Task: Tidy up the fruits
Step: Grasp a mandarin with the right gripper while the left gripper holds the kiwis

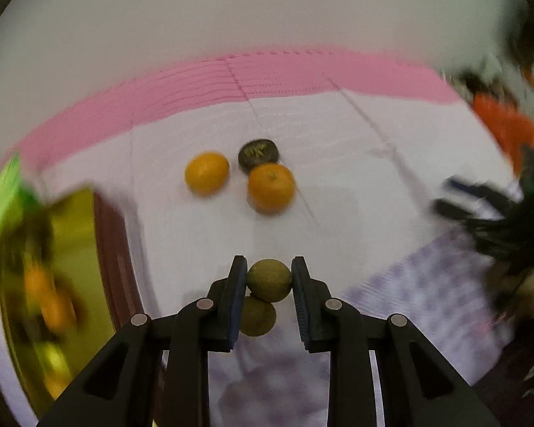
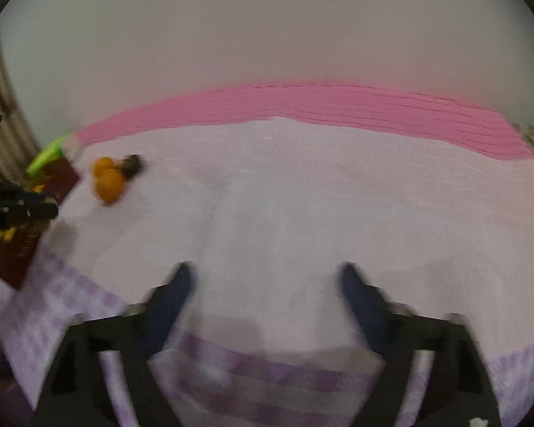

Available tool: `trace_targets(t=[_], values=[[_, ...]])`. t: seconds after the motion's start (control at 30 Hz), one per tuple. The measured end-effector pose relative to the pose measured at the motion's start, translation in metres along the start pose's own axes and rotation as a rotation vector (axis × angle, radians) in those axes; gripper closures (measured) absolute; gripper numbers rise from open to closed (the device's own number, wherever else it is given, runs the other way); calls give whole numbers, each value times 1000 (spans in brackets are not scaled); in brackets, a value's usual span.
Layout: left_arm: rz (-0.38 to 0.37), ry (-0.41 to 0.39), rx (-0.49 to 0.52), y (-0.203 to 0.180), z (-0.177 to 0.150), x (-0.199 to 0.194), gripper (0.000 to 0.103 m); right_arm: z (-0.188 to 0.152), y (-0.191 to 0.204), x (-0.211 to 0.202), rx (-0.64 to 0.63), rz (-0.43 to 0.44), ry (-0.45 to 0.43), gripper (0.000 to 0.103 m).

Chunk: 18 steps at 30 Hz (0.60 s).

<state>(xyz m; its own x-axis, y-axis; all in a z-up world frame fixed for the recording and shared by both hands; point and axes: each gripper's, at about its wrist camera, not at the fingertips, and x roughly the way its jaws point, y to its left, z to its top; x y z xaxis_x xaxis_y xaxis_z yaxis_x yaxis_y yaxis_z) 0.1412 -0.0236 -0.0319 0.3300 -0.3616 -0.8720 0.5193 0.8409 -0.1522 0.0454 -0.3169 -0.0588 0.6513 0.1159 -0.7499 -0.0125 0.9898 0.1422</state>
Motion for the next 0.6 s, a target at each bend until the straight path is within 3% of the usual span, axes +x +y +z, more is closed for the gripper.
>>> trace_targets(t=[0.03, 0.07, 0.2, 0.23, 0.27, 0.33, 0.5, 0.6], values=[[-10, -13, -37, 0, -7, -6, 76, 5, 9, 4, -10, 50, 18, 48], [-19, -29, -74, 0, -13, -13, 76, 12, 25, 7, -35, 108, 27, 49], [-14, -57, -209, 1, -25, -35, 76, 37, 83, 21, -127, 225, 20, 49], [-12, -64, -231, 4, -28, -41, 76, 43, 93, 26, -135, 245, 17, 44], [-10, -72, -251, 6, -31, -47, 76, 49, 104, 32, -140, 255, 15, 35], [19, -104, -283, 13, -39, -64, 76, 58, 121, 48, -137, 251, 21, 30], [92, -171, -333, 31, -61, -103, 76, 66, 146, 81, -85, 234, 52, 30], [99, -189, -373, 42, -70, -114, 76, 68, 150, 96, -76, 206, 77, 30]])
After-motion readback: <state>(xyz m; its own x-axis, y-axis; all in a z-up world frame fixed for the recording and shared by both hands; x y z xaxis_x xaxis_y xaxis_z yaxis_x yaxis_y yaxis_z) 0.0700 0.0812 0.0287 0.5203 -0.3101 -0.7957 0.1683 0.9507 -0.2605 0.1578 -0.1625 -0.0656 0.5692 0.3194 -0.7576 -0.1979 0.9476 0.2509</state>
